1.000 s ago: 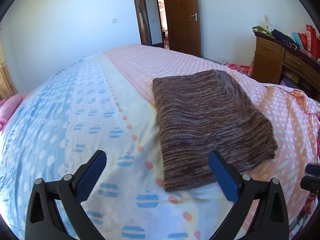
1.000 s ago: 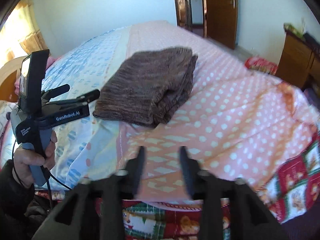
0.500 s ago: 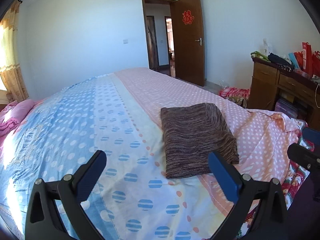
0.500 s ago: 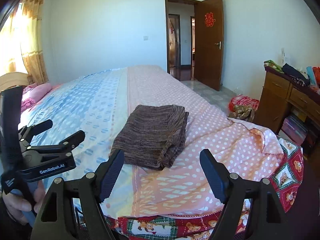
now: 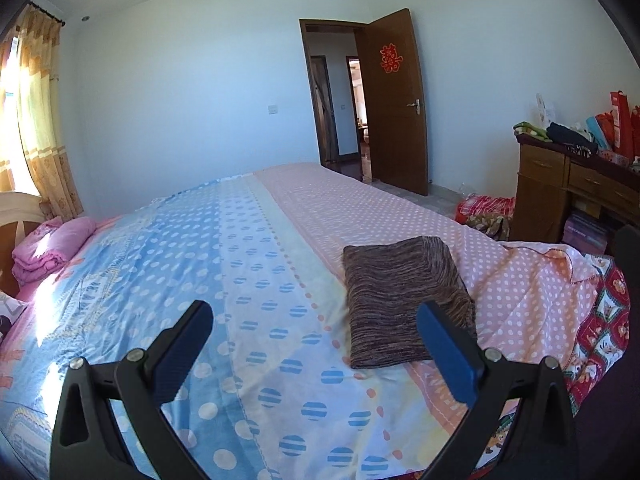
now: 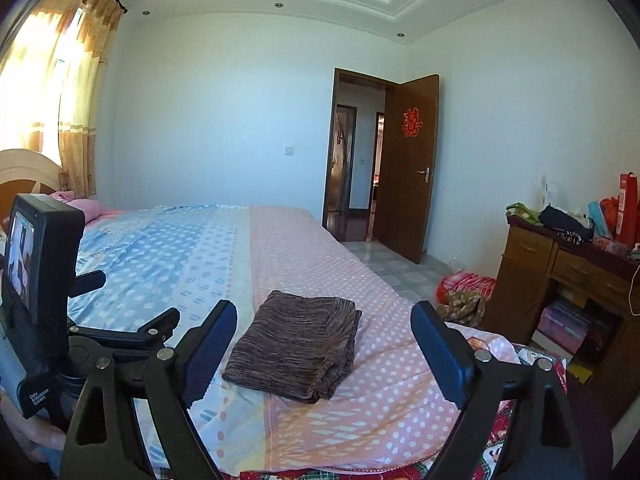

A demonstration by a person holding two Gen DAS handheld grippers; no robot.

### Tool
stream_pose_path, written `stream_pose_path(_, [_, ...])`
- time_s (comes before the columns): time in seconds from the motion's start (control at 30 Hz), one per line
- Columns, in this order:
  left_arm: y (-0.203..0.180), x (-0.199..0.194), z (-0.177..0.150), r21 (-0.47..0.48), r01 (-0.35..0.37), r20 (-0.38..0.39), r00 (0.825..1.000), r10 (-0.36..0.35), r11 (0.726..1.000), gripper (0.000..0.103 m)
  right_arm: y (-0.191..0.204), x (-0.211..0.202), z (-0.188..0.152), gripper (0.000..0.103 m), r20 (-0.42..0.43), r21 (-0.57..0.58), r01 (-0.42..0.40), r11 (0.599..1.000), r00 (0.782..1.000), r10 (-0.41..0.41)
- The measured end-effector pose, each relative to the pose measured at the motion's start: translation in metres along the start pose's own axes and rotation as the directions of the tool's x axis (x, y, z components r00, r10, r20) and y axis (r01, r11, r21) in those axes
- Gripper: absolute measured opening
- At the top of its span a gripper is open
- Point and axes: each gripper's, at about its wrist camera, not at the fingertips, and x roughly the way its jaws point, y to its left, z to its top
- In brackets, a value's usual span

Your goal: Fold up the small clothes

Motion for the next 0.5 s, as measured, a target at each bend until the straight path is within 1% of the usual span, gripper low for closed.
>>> stream_pose_path(0.23, [-0.004,-0.005,0.003,0.013,-0.008,0.002,1.0,0.008,1.0,0.103,0.0,0.011,-0.006,0.089,-0.027,0.009,0.005,1.0,1.0,-0.005])
stream_pose_path(0.5, [-0.003,-0.012,0.005,0.004,-0.015,0.013,1.0,0.015,1.0,0.103,-0.013,0.014,-0.012,0.089,-0.057,0.067,-0.003,0.998,0.998,0.007])
